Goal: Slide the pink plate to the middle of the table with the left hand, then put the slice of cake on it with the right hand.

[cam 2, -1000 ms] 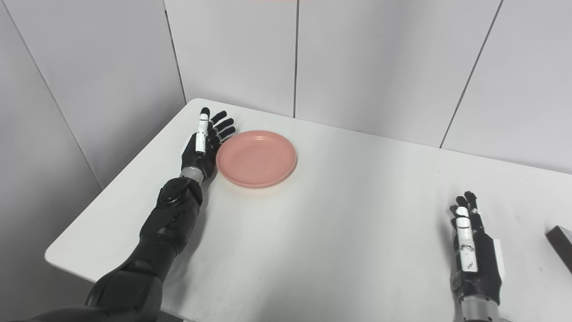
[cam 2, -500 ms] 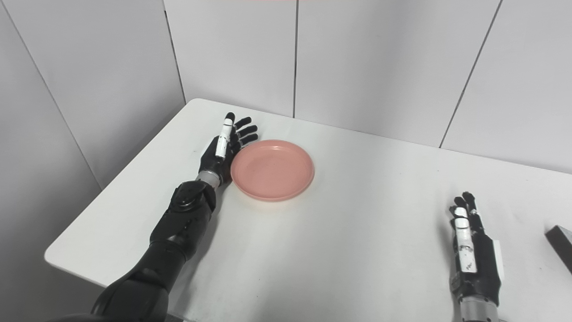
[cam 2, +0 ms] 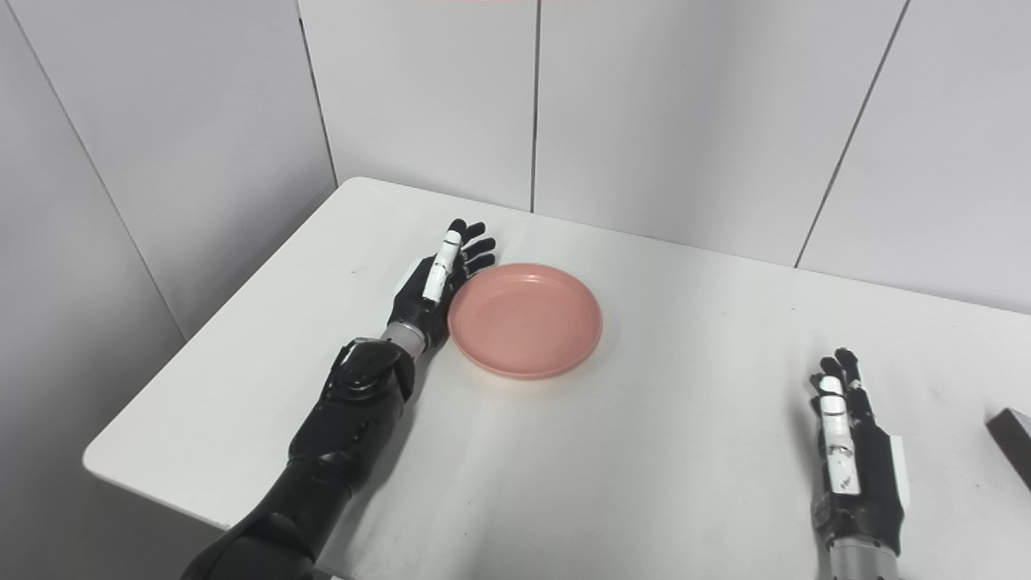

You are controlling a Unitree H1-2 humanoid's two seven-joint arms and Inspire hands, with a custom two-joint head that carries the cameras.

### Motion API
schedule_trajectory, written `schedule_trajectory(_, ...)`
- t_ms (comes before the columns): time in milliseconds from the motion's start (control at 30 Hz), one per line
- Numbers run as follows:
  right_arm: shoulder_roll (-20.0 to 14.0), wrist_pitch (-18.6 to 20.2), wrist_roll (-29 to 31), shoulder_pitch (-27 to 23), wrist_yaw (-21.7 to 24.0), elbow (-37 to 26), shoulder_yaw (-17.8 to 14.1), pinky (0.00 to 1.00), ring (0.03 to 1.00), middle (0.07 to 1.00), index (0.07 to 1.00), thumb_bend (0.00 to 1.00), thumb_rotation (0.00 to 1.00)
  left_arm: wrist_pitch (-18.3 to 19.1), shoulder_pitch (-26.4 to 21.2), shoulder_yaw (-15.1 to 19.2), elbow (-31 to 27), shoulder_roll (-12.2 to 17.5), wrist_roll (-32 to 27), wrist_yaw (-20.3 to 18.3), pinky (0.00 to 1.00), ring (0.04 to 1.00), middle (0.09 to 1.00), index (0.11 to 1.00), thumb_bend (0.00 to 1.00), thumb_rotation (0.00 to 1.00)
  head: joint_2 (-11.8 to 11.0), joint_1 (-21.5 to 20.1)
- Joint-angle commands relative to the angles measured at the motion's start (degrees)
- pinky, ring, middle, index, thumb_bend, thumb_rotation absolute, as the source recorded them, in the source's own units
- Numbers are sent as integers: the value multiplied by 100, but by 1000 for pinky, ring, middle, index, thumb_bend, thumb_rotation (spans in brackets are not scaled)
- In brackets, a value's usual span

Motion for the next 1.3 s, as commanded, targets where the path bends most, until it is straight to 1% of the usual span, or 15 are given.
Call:
schedule_trajectory(0,36,77,-8,-92,-14,-180,16,977,934,933,941,613,824,-78,-149,-45,-255,-92,67,-2,899,912,906,911,681,1000,16,-29)
schedule_trajectory(133,60,82,-24,-103,-49,-171,25,972,930,931,938,605,819,-192,-48,-97,-358,-299,206,103,885,896,882,882,667,1000,44,-124)
schedule_trajectory(233,61,80,16,-116,3,-136,35,983,940,939,949,606,833,132,52,-286,-552,-296,210,-157,924,924,905,909,701,1000,73,-204)
schedule_trajectory(300,77,45,41,-125,25,-116,46,984,945,944,952,623,816,293,93,-368,-662,-304,159,-270,942,946,920,924,702,1000,112,-288)
schedule_trajectory(400,89,-85,-19,-154,17,-30,88,980,949,948,955,631,818,382,141,-401,-785,-346,99,-387,931,948,924,925,692,1000,151,-408)
schedule_trajectory(533,115,-49,-114,-128,-53,-98,128,963,936,941,945,624,826,386,222,-432,-895,-378,58,-568,961,954,940,944,668,1000,207,-590)
schedule_trajectory(667,132,3,-265,-101,-84,-206,208,956,931,940,947,584,852,966,495,-436,-1484,-520,-157,-627,961,952,936,942,644,1000,288,-894)
schedule_trajectory(733,155,-27,-297,-105,-96,-208,232,955,932,943,951,561,863,1158,572,-428,-1660,-563,-248,-648,987,970,951,954,638,1000,332,-1063)
schedule_trajectory(900,235,-76,-395,-126,-142,-197,276,943,931,948,959,554,876,1392,754,-426,-1981,-718,-350,-597,1000,997,983,974,636,1000,402,-1313)
schedule_trajectory(933,256,-80,-399,-130,-139,-200,288,943,933,950,963,552,880,1386,796,-467,-2026,-747,-302,-580,1000,999,987,978,634,1000,421,-1436)
schedule_trajectory(967,270,-82,-402,-133,-139,-201,295,945,936,952,968,545,887,1382,823,-494,-2053,-764,-269,-568,1000,1000,992,982,636,1000,421,-1436)
schedule_trajectory(1000,290,-85,-422,-137,-148,-207,311,946,937,953,969,543,889,1328,841,-516,-2022,-774,-250,-581,1000,1000,994,983,637,1000,450,-1602)
schedule_trajectory(1033,310,-83,-439,-145,-157,-211,327,944,940,955,970,515,893,1249,858,-533,-1976,-789,-234,-594,1000,1000,998,989,648,1000,473,-1679)
schedule_trajectory(1133,359,-73,-456,-177,-180,-198,355,948,944,961,971,492,880,1079,886,-523,-1896,-829,-224,-603,1000,1000,996,987,647,1000,514,-1912)
schedule_trajectory(1267,453,-64,-429,-218,-187,-172,380,947,938,958,974,456,847,515,925,-509,-1637,-916,-127,-543,1000,995,985,977,639,1000,558,-2256)
